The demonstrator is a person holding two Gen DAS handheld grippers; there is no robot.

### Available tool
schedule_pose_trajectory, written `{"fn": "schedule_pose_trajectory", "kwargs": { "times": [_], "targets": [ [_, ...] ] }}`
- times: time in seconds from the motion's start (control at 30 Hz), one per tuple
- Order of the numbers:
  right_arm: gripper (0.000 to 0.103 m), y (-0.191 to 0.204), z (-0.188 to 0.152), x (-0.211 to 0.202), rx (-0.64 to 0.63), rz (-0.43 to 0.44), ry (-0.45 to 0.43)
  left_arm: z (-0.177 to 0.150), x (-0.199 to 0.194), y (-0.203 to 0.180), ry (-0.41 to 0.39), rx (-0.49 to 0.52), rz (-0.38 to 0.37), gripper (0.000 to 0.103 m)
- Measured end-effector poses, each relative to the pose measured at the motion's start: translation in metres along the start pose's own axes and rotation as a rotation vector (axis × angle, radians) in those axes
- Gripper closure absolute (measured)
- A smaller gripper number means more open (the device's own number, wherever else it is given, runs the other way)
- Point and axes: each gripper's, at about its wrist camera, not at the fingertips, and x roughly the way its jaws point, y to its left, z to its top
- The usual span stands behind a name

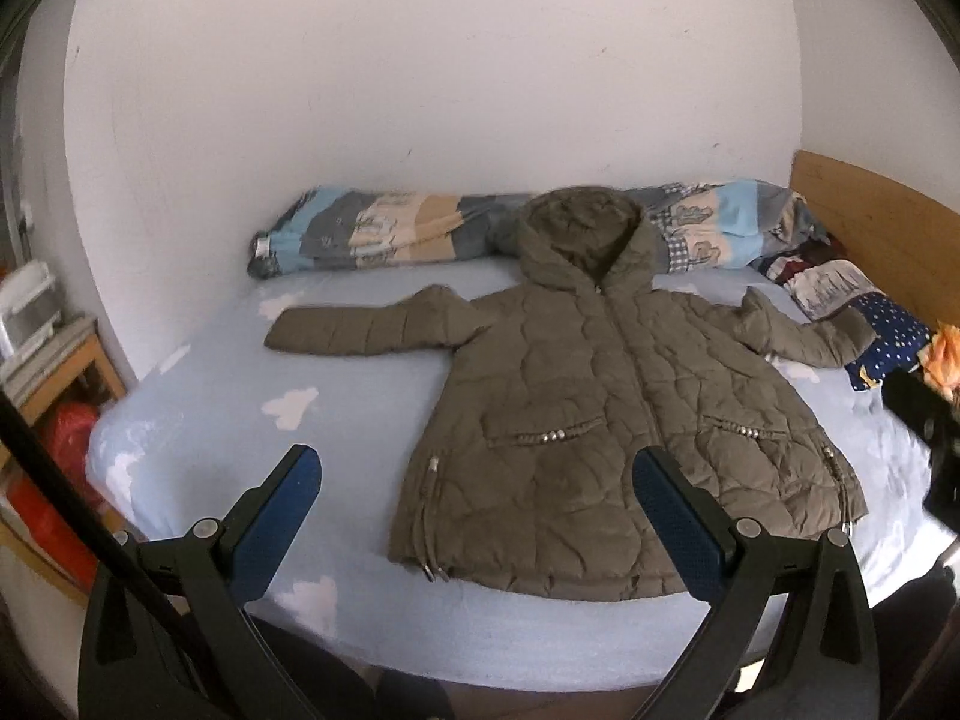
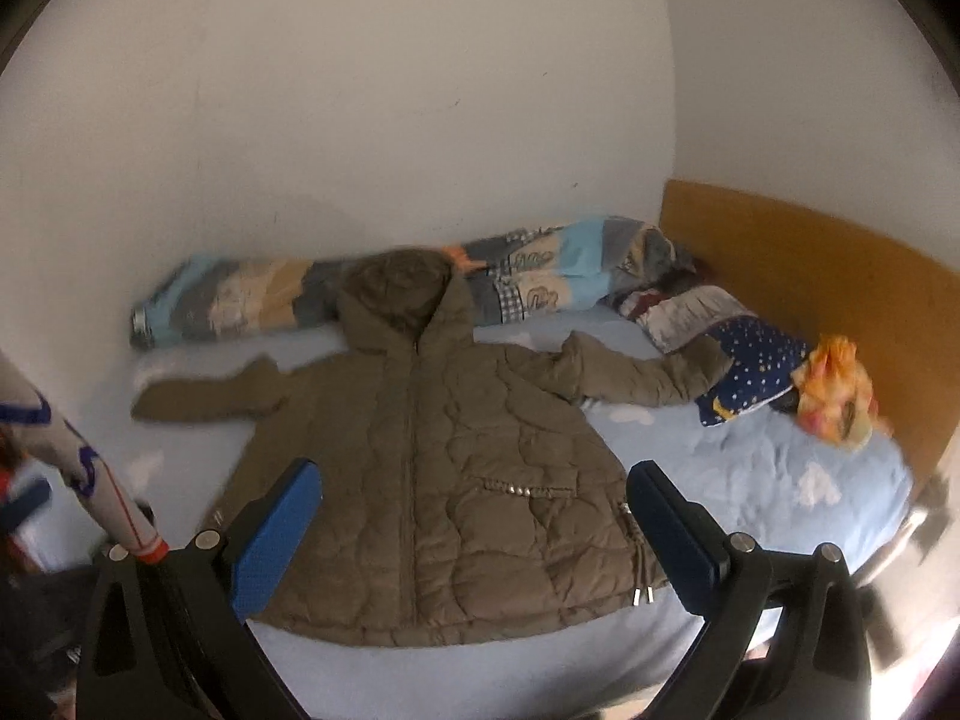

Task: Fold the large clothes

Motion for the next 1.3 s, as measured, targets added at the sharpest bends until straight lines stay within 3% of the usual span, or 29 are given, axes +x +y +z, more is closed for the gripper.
{"fn": "schedule_pose_trajectory", "kwargs": {
  "times": [0.1,0.33,1.3],
  "targets": [
    [0.000,0.008,-0.005,0.013,-0.005,0.013,0.056,-0.001,0.011,0.004,0.047,-0.012,0.000,0.000],
    [0.000,0.013,-0.013,0.026,-0.022,0.001,0.100,-0.005,0.013,0.002,0.053,0.032,-0.017,0.000],
    [0.000,0.012,-0.027,0.033,-0.016,0.013,0.138,-0.015,0.020,0.005,0.084,0.040,-0.020,0.000]
  ]
}}
